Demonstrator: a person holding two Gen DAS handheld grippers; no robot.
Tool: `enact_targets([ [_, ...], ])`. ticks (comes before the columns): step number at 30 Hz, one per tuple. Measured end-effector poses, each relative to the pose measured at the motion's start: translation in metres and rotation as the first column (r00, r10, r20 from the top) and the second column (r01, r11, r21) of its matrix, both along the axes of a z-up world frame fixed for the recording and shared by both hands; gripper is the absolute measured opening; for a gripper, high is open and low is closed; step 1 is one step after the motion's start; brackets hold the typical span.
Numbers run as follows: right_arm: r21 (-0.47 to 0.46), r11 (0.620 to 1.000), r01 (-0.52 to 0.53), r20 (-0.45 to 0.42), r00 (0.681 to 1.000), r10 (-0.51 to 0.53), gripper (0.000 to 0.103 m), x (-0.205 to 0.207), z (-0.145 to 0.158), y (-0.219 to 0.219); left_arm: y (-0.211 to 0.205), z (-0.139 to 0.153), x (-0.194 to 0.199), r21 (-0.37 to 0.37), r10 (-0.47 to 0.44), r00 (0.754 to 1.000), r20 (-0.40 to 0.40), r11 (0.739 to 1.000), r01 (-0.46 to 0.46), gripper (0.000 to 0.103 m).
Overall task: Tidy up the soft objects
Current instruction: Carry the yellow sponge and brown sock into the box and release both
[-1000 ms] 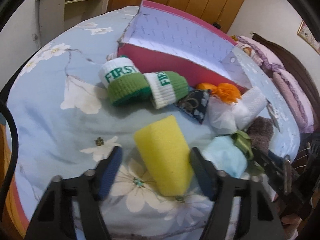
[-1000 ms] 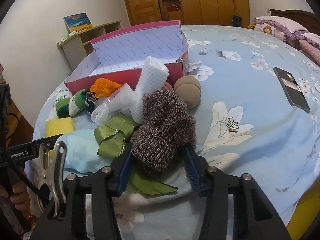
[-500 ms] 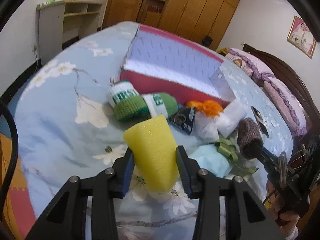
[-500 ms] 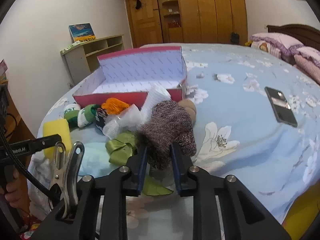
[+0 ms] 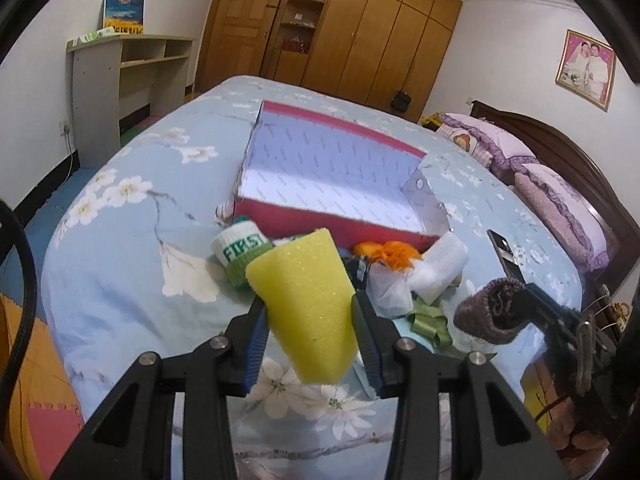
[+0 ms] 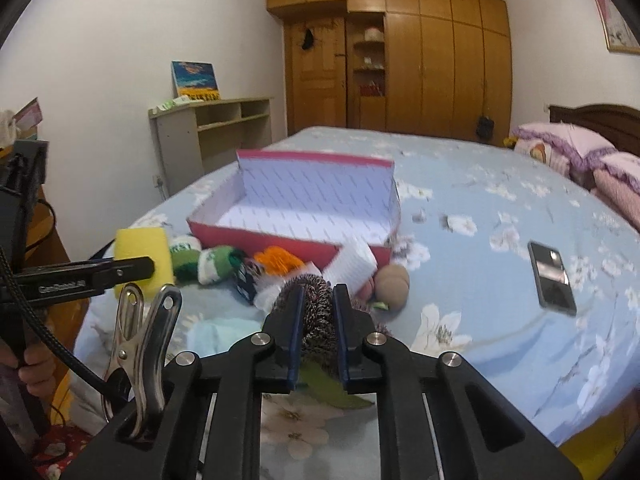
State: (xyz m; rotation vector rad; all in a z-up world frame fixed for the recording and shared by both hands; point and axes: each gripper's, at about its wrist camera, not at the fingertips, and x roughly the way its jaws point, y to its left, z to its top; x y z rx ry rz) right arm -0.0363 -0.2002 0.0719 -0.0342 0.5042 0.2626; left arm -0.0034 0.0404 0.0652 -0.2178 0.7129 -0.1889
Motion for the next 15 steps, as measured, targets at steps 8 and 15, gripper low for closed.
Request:
enact_targets([
  [8,-0.001,1.0,-0.025,0.039,0.999,0.025,0.015,0.01,0.023,0.005,-0.006,0.02,0.018,0.036,-0.026,0.999,0.023,0.999,0.025,0.043],
  [15,-0.015,1.0,-0.027,0.063,0.998,0.028,0.015,0.033,0.038,0.006,-0.013,0.034,0.04,0.075,-0.037,0.998,0.042,0.997,0.033,0.043],
])
